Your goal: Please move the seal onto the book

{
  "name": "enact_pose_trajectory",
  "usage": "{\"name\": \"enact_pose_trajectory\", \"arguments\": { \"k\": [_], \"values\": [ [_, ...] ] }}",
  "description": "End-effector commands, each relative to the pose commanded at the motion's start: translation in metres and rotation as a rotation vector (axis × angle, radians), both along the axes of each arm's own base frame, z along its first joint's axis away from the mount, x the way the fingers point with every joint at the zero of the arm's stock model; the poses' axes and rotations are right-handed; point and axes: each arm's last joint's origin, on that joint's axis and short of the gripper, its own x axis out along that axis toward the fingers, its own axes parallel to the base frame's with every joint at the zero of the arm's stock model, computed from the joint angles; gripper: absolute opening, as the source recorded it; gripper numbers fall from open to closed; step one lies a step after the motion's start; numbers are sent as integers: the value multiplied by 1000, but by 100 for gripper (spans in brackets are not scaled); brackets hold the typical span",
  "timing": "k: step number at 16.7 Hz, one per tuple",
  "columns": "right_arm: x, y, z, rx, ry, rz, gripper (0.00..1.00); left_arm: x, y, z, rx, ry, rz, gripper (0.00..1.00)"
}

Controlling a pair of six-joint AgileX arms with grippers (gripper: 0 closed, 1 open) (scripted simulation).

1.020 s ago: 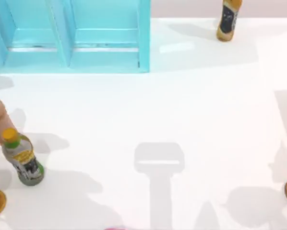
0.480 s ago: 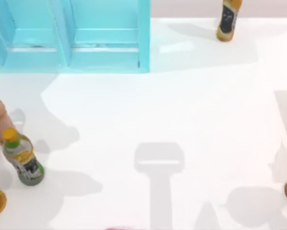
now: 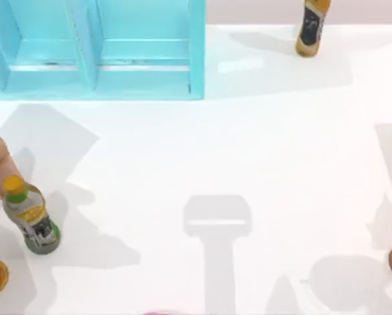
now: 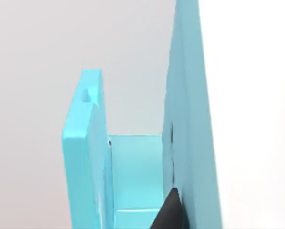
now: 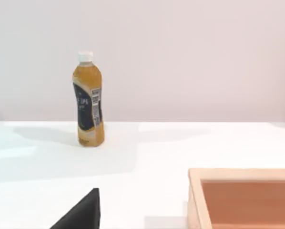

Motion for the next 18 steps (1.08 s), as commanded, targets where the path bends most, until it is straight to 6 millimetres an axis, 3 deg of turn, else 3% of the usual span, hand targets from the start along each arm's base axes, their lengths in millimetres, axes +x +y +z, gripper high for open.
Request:
{"name": "enact_pose_trajectory", "arguments": {
  "k": [6, 9, 13, 18],
  "values": [
    [0, 0, 0, 0, 0, 0, 100, 4, -3, 0, -6, 0, -3, 0],
    [0, 0, 0, 0, 0, 0, 100, 18, -22, 14, -53, -35, -3, 0],
    [0, 0, 0, 0, 0, 0, 100, 49, -81, 35, -250, -84, -28, 0],
    [0, 0, 0, 0, 0, 0, 100, 77, -199, 44, -684, -56, -77, 0]
  ]
}}
